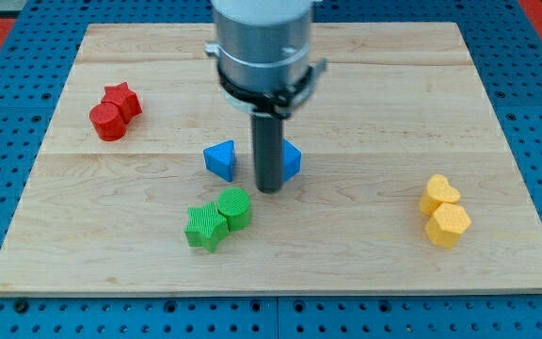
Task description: Move the blue cube to the top center of the board
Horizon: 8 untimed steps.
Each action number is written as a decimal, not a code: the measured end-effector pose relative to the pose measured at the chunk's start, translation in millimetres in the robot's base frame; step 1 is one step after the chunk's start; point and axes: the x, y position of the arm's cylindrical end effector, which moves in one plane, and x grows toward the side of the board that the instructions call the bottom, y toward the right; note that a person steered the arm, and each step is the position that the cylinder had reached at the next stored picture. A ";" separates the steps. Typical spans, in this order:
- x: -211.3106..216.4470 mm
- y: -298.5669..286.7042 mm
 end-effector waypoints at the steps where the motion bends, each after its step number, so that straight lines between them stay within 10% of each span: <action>1: 2.3 29.6; 8: -258.0 -131.2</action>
